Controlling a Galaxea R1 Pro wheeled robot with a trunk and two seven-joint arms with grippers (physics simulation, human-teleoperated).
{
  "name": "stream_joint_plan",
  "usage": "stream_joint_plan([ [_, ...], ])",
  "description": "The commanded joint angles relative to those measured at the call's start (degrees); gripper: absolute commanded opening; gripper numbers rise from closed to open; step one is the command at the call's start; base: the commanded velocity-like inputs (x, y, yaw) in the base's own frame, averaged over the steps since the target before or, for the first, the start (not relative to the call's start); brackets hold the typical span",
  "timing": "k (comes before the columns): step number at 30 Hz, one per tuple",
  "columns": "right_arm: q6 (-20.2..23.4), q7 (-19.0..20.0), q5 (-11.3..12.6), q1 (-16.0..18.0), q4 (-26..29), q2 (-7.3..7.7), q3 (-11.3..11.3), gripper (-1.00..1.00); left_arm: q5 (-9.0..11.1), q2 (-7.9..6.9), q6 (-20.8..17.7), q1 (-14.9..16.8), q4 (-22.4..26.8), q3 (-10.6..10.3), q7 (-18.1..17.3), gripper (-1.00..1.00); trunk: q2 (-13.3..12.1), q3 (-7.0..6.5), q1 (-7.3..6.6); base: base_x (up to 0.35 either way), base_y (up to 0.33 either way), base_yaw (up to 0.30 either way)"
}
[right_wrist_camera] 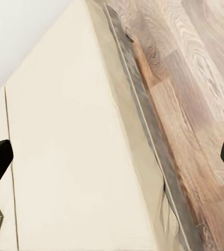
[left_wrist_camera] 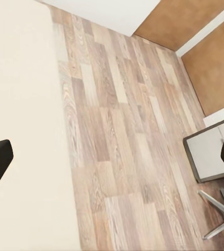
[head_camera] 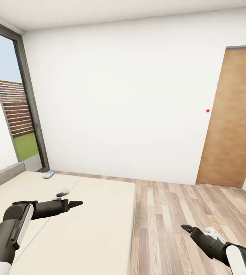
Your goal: Put all the toys in the child's room - the three board games (two on the bed and one on the table), the two jigsaw puzzles on the table, and the tennis ball on the table - inside the toy box on the table in the child's room.
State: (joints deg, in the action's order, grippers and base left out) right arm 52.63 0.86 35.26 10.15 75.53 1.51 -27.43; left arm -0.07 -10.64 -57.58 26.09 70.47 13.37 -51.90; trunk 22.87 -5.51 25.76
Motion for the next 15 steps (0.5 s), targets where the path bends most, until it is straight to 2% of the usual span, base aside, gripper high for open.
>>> stream_joint_plan([
  [1,0.3,0.1,0.0,0.0,-0.1,-0.01,-0.1,1.00,0.0,0.00,-0.4,0.0,0.0,0.1,-0.2,1.00,0.0,0.02,0.02,0.000,0.000,-0.242],
  [15,0.3,-0.1,-0.1,0.0,-0.4,-0.01,0.1,1.00,0.0,0.00,-0.4,0.0,0.0,0.1,-0.2,1.00,0.0,-0.25,0.02,0.000,0.000,-0.268],
])
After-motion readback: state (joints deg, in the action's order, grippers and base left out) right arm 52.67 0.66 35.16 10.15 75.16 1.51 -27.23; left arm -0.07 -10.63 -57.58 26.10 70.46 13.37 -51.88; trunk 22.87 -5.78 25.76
